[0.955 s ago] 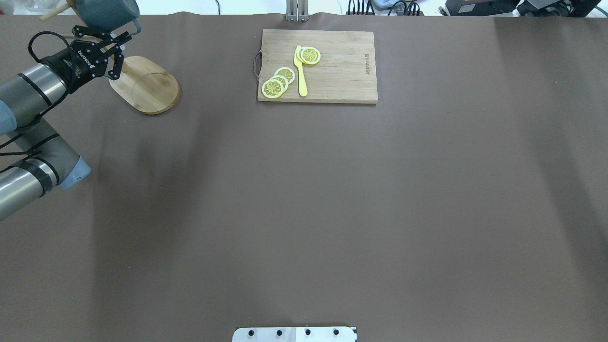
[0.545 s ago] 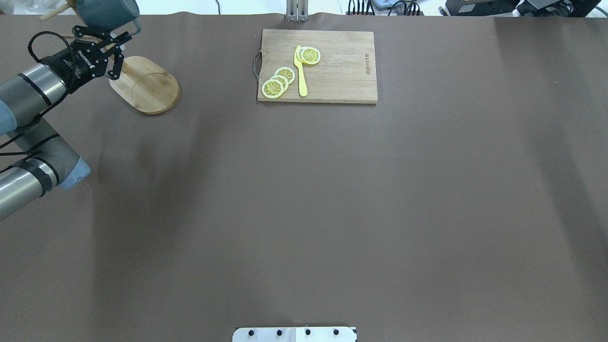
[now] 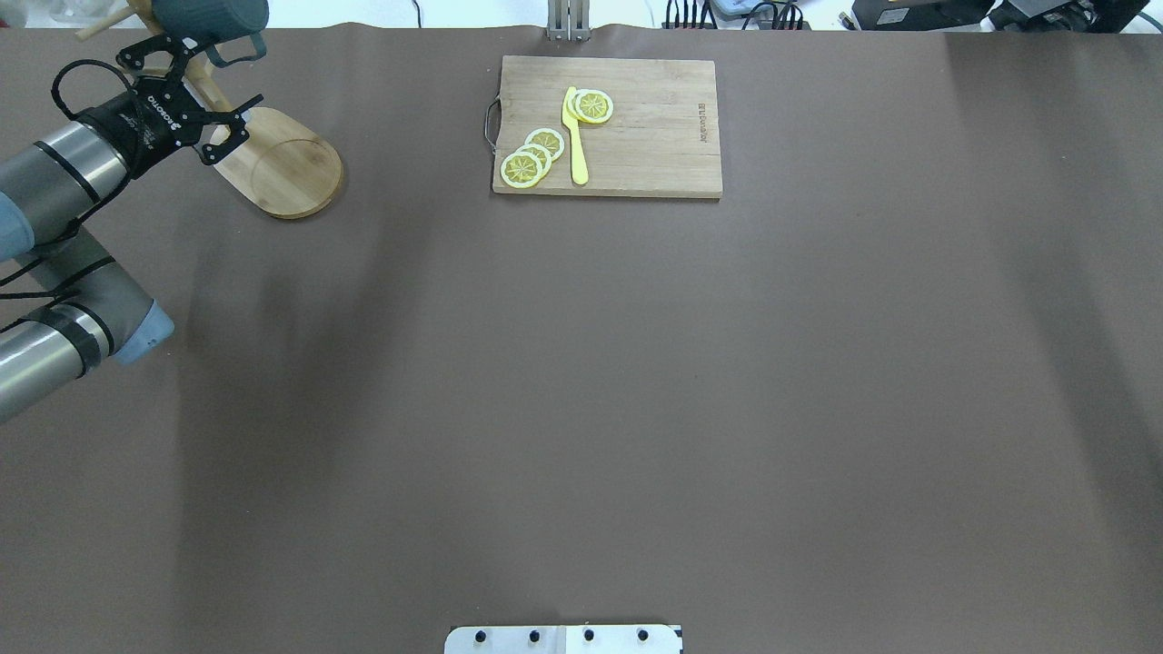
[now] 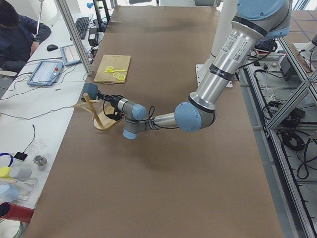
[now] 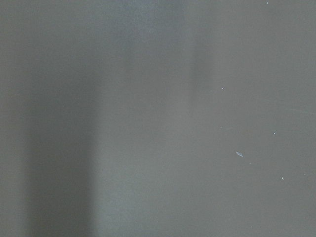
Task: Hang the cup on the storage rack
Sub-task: 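Hook the mug handle onto a rack peg with the left gripper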
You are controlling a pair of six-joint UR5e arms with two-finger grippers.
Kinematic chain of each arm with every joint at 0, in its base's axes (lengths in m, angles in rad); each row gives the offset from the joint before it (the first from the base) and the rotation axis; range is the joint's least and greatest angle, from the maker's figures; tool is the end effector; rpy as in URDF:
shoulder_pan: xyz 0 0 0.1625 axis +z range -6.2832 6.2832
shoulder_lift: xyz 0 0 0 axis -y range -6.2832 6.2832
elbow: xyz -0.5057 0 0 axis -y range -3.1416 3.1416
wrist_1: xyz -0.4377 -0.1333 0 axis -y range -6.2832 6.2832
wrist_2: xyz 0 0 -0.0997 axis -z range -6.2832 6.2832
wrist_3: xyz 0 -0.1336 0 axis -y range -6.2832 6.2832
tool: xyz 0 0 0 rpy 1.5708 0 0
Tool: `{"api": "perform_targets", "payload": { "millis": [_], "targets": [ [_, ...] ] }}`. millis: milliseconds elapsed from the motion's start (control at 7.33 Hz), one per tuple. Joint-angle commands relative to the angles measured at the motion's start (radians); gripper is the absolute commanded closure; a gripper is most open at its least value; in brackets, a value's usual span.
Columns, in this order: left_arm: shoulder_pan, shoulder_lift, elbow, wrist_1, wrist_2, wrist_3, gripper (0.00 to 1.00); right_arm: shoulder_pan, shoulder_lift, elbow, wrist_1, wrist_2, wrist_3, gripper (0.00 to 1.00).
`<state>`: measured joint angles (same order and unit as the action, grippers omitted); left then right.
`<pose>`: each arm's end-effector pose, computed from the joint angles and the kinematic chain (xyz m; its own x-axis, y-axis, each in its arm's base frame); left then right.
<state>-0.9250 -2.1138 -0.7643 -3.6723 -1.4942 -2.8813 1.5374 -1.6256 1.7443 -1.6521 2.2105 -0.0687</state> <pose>0.3585 -0.7141 0.5781 -0.8533 -0.4686 -0.2287 0.0628 0.3430 -0.9372 0.0365 -0.5121 0.7190 0.7969 -0.1175 0.5926 0.0883 0.9930 0.0783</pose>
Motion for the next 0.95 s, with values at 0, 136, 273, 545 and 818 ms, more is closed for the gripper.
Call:
{"api": "perform_targets", "payload": {
  "millis": [0, 136, 273, 545, 818],
  "targets": [
    [0.002, 0.000, -0.007, -0.005, 0.000, 0.001, 0.01, 0.000, 0.001, 0.001, 0.000, 0.000, 0.000, 0.00],
    [0.003, 0.003, -0.009, -0.023, 0.000, 0.004, 0.01, 0.000, 0.001, 0.000, 0.000, 0.000, 0.001, 0.00],
    [0.006, 0.008, -0.013, -0.055, 0.000, 0.007, 0.01, 0.000, 0.003, 0.000, 0.000, 0.000, 0.000, 0.00],
    [0.009, 0.099, -0.166, -0.069, 0.000, 0.011, 0.01, 0.000, 0.003, 0.000, 0.000, 0.000, 0.000, 0.00],
    [0.011, 0.127, -0.257, -0.067, -0.001, 0.074, 0.01, 0.000, 0.003, 0.001, 0.000, 0.002, 0.000, 0.00]
  ]
}}
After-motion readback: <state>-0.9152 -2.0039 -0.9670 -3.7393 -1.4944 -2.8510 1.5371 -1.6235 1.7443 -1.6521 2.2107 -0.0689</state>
